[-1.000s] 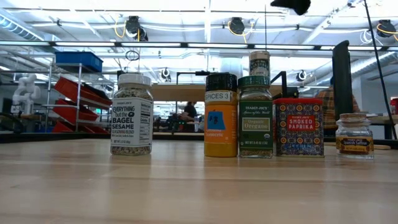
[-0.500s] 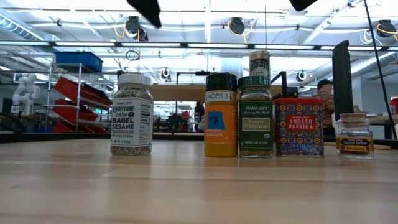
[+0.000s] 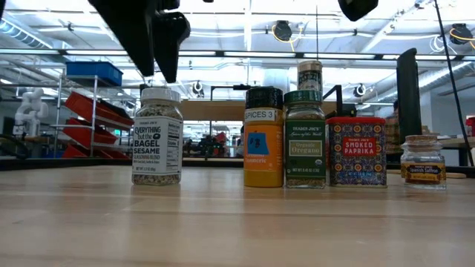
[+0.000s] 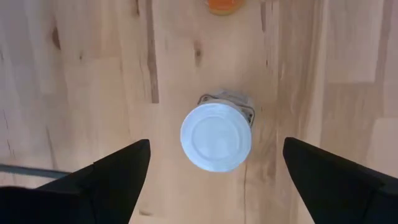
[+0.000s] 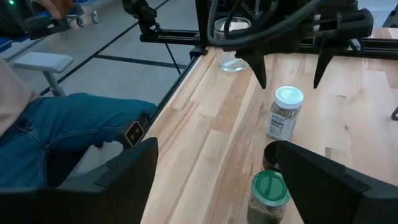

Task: Shelf spices
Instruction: Put the white seasoning bottle on the shelf

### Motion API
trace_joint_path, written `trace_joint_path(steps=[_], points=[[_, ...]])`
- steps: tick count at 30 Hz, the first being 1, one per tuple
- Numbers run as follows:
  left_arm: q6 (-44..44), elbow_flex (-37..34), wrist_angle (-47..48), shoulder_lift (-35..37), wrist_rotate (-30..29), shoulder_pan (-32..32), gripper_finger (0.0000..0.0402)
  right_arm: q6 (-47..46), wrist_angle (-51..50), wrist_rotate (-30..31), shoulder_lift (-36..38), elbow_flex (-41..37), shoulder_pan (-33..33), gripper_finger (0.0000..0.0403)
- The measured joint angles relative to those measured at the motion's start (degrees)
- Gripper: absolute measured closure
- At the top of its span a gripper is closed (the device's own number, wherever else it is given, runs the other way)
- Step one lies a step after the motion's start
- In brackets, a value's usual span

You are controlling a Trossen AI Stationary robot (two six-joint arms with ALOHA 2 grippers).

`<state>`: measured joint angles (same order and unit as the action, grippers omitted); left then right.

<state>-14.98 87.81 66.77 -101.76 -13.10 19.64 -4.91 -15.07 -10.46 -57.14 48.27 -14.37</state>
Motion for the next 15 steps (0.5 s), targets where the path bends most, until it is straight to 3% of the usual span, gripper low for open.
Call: trace_joint_path(steps=[8, 15], points=[[5.6, 0.0, -0.3, -4.8, -3.1, -0.6, 0.0025, -0.5, -1.1, -0.1, 0.0, 0.0, 0.0, 0.0089], [9.8, 0.0, -0.1, -8.3, 2.2, -0.9, 0.0027, -0.5, -3.5, -0.1, 0.0, 0.0, 0.0, 0.0089]])
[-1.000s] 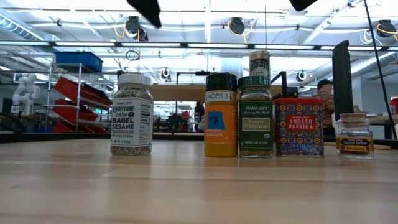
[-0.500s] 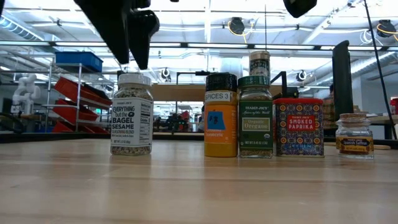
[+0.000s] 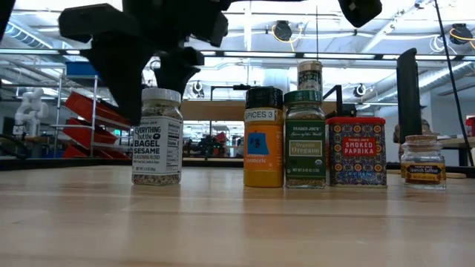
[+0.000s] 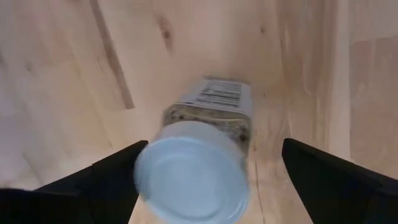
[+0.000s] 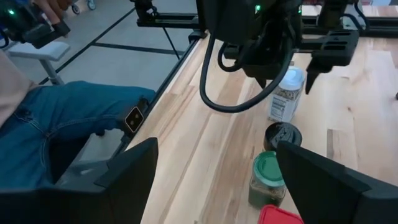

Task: Shelf spices
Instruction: Put the white seasoning bottle on the shelf

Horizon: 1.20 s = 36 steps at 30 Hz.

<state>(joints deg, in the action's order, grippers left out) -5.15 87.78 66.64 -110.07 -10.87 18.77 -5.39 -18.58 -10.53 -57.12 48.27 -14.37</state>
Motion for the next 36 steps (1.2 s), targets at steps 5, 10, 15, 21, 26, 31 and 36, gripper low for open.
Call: trace_joint_path(steps=[5, 10, 15, 21, 26, 31, 36], points=[[1.1, 0.0, -0.1, -0.2, 0.2, 0.0, 0.006, 0.0, -0.7, 0.0, 0.0, 0.0, 0.0, 0.0089], [1.2, 0.0, -0.2, -0.2, 0.1, 0.0, 0.0114, 0.0, -0.7, 0.0, 0.0, 0.0, 0.0, 0.0089], [1.0, 0.0, -0.2, -0.2, -0.4, 0.0, 0.0175, 0.0, -1.9, 0.0, 0.0, 0.0, 0.0, 0.0089], [-1.5, 0.0, 0.6, 0.0, -1.1, -0.4, 0.0201, 0.0, -2.8, 0.0, 0.2, 0.0, 0.0, 0.0089], [-2.0, 2.1, 4.7, 1.0, 0.1, -0.5, 0.0201, -1.3, -3.8, 0.0, 1.2, 0.0, 0.0, 0.0089], [-2.0, 7.6, 9.6, 2.6, 0.6, -0.9, 0.0193, -1.5, -4.3, 0.0, 2.6, 0.0, 0.0, 0.0089], [-1.5, 16.6, 13.0, 4.0, 2.1, -3.4, 0.0191, -1.5, -5.3, 0.0, 4.1, 0.0, 0.0, 0.0089]])
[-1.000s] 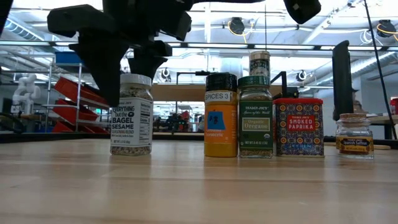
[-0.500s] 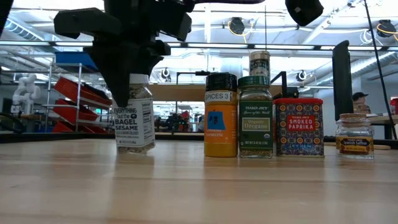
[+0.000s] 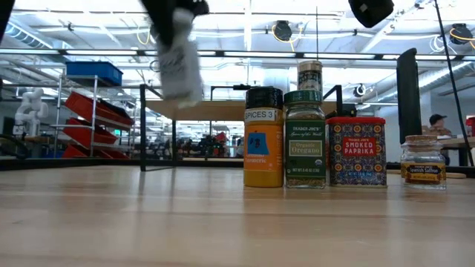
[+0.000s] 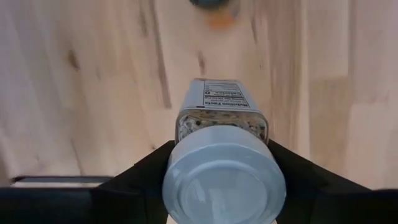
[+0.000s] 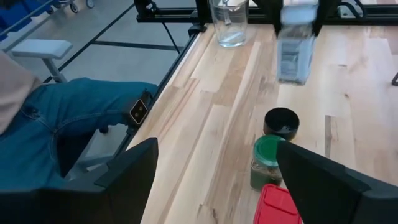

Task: Shelf spices
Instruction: Put the white seasoning bottle on the shelf

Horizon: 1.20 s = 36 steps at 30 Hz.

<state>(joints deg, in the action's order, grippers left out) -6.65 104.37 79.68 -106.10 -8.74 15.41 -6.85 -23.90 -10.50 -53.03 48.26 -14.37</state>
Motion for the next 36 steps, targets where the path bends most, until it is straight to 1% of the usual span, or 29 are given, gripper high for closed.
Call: trace_joint_path(steps=[2, 6, 10, 15, 19, 23, 26, 29, 33, 36], points=[[1.0, 3.8, 0.8, 0.0, 1.0, -1.7, 0.019, 0.0, -0.7, 0.0, 0.7, 0.0, 0.0, 0.0089], [3.4, 11.2, 1.9, 0.1, 1.1, -6.2, 0.0189, 0.0, -3.5, 0.8, 2.9, 0.0, 0.0, 0.0089], [4.5, 17.8, 1.8, 0.1, 2.4, -11.5, 0.0188, 0.0, -6.9, 5.0, 5.8, 0.0, 0.0, 0.0089], [5.5, 25.1, 1.0, 0.1, 7.4, -18.2, 0.0188, 2.6, -8.0, 12.1, 8.8, 0.0, 0.0, 0.0089], [7.1, 28.4, 0.1, 0.1, 11.2, -23.5, 0.0187, 4.6, -7.5, 18.7, 9.6, 0.0, 0.0, 0.0089], [8.4, 28.6, -1.0, -0.1, 13.2, -28.7, 0.0187, 5.6, -7.4, 26.3, 9.2, 0.0, 0.0, 0.0089], [8.6, 28.6, -2.8, -0.8, 15.5, -30.8, 0.0187, 5.6, -4.4, 31.0, 8.5, 0.0, 0.0, 0.0089], [9.8, 28.6, -4.4, -1.9, 18.9, -31.1, 0.0187, 5.5, 2.3, 31.4, 6.9, 0.0, 0.1, 0.0089], [11.6, 28.6, -3.9, -3.3, 19.5, -30.3, 0.0187, 6.9, 12.6, 30.5, 2.9, 0.0, 1.2, 0.0089], [12.1, 28.6, -3.5, -4.3, 19.5, -30.2, 0.0187, 8.3, 17.7, 25.2, -0.8, 0.0, 4.2, 0.0089]])
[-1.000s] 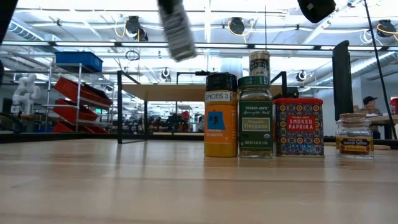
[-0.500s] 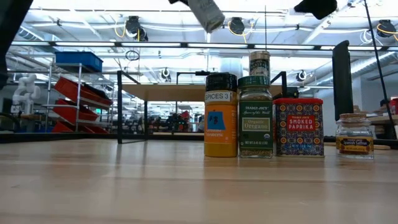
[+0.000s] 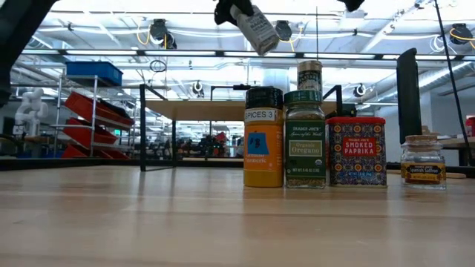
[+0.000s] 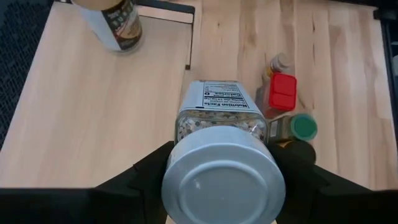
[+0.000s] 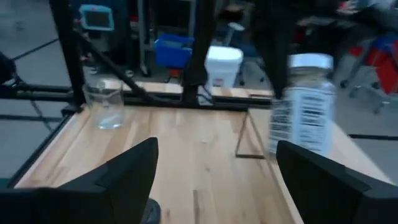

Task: Shelf spices
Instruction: Put the white seasoning bottle on the shelf

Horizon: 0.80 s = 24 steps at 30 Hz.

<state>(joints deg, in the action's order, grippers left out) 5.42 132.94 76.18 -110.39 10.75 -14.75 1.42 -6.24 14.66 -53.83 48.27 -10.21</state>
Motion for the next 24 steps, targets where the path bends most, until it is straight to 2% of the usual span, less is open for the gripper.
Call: trace_joint_path(steps=[2, 10, 18, 24], points=[[0.0, 0.0, -0.1, -0.5, 0.0, 0.2, 0.0187, 0.1, 1.6, -2.7, -2.5, 0.0, 2.2, 0.0089], [1.0, 0.0, 0.4, -0.6, -0.1, 2.3, 0.0187, 1.1, 6.5, -2.7, -10.8, 0.0, 7.4, 0.0089], [1.4, 0.0, 0.6, -1.2, -0.4, 6.4, 0.0187, 2.7, 11.1, -2.9, -14.6, 0.0, 9.9, 0.0089], [2.0, -0.1, -0.3, -2.1, -2.2, 8.2, 0.0187, 2.7, 12.4, -7.6, -17.4, 0.0, 11.2, 0.0089]])
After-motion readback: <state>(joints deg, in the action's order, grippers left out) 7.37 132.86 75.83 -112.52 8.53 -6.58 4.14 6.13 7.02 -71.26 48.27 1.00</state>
